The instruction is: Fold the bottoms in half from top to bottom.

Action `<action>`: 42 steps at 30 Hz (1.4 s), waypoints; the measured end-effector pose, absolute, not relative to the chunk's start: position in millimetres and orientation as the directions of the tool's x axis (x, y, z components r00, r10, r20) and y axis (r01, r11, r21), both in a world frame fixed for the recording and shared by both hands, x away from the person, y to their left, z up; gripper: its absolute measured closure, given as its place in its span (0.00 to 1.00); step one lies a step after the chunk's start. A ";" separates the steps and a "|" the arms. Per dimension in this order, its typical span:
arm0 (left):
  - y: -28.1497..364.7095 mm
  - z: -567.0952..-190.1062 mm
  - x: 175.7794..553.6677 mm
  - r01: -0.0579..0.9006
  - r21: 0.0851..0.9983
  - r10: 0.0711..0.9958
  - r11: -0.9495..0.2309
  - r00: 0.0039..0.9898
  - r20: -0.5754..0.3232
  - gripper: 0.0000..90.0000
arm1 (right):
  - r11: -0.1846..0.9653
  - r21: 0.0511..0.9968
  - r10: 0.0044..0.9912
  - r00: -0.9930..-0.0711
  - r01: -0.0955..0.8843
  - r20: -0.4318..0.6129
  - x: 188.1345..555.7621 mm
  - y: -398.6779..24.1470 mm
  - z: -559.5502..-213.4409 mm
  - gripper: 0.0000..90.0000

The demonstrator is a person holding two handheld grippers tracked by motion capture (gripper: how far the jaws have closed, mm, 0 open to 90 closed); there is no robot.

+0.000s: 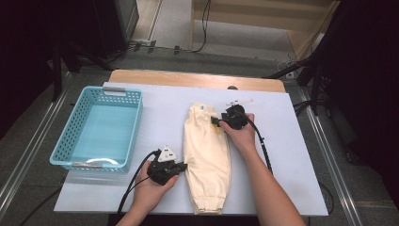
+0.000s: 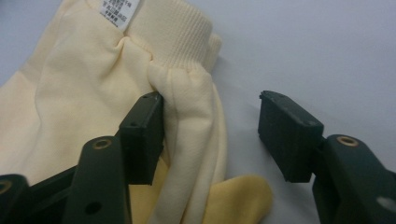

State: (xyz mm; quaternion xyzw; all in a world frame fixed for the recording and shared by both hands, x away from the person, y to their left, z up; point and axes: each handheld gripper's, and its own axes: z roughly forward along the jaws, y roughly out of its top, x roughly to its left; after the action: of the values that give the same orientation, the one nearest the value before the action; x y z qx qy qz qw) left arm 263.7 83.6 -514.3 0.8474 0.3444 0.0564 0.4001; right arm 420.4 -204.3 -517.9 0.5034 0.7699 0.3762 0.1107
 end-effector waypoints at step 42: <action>61.7 -468.3 314.2 0.438 0.843 0.629 -0.313 0.761 -0.162 0.00 | 0.223 0.774 0.815 -0.549 0.592 0.186 397.9 -204.9 -491.4 0.90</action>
State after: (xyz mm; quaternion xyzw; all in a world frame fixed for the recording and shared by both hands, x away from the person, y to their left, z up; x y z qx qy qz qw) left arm 314.2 61.7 -468.3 0.8042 0.3315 0.0985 0.4834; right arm 397.9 -204.9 -491.4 0.4563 0.7709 0.4248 0.1309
